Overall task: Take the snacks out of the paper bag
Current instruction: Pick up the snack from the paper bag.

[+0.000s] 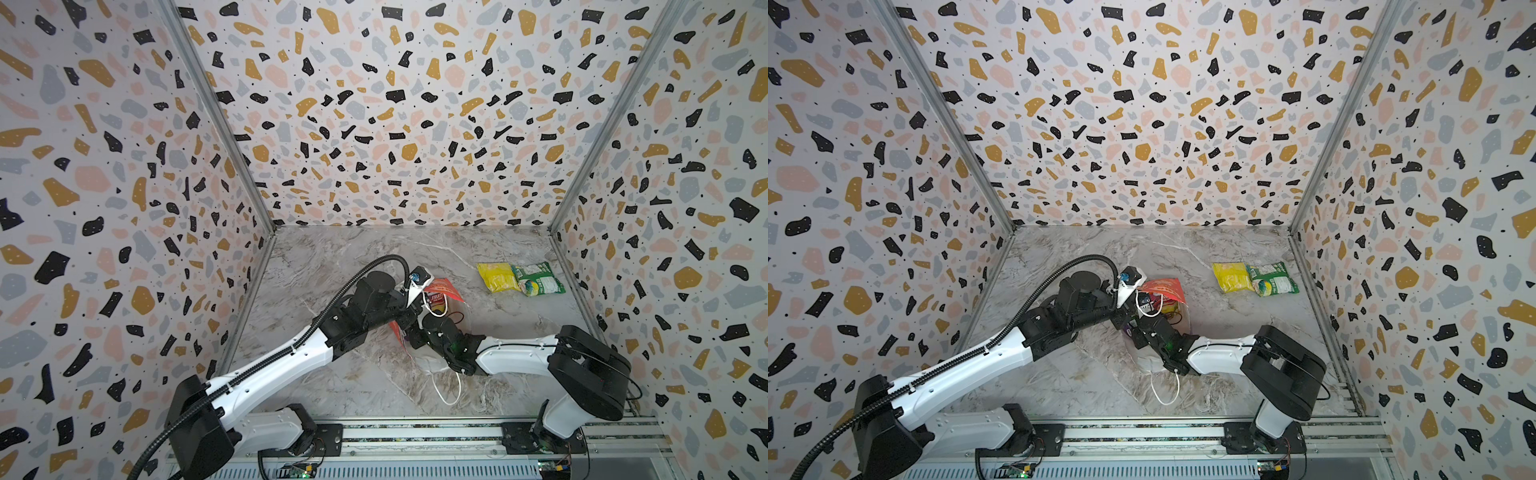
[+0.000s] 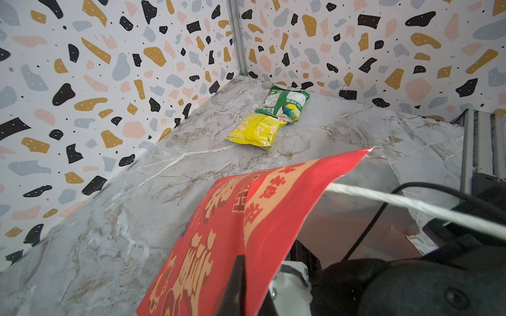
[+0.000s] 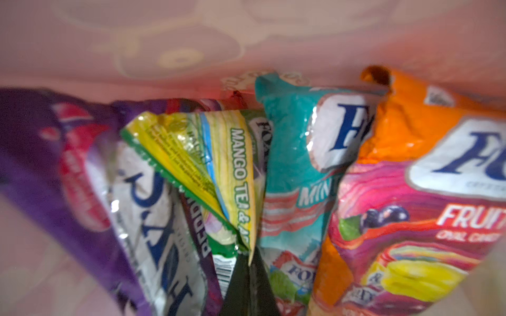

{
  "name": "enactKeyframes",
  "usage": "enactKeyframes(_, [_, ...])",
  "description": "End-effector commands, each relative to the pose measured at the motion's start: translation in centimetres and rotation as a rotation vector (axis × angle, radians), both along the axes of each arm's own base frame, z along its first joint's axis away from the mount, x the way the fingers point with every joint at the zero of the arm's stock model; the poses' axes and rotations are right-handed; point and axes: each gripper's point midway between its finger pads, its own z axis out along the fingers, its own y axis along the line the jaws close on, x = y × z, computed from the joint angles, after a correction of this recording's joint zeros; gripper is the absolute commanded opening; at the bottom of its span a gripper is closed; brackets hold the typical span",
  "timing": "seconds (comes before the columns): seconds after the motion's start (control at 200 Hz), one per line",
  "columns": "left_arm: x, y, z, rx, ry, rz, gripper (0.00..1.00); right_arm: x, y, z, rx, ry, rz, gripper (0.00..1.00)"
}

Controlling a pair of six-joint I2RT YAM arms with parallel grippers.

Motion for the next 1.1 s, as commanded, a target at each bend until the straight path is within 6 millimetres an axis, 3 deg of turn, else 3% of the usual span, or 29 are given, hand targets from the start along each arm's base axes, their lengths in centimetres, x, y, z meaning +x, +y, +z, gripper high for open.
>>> enactKeyframes(0.0, [-0.5, -0.1, 1.2, -0.037, -0.025, -0.004, 0.0, -0.6, 0.5, 5.1, 0.088, -0.089, 0.041, 0.01])
enactKeyframes(0.405, [-0.2, 0.2, 1.1, -0.028, -0.036, 0.021, 0.0, -2.6, -0.8, 6.6, 0.109, -0.119, 0.104, 0.02])
enactKeyframes(0.546, [-0.1, 0.3, 1.1, -0.025, -0.04, 0.027, 0.0, -2.9, -1.1, 6.9, 0.117, -0.127, 0.117, 0.21])
enactKeyframes(0.776, [0.0, 0.2, 1.0, -0.02, -0.037, 0.023, 0.0, -3.4, -0.5, 6.8, 0.123, -0.13, 0.154, 0.03])
enactKeyframes(1.096, [0.2, 0.3, 1.0, -0.022, -0.037, 0.038, 0.0, -4.1, 0.4, 7.0, 0.136, -0.145, 0.192, 0.02])
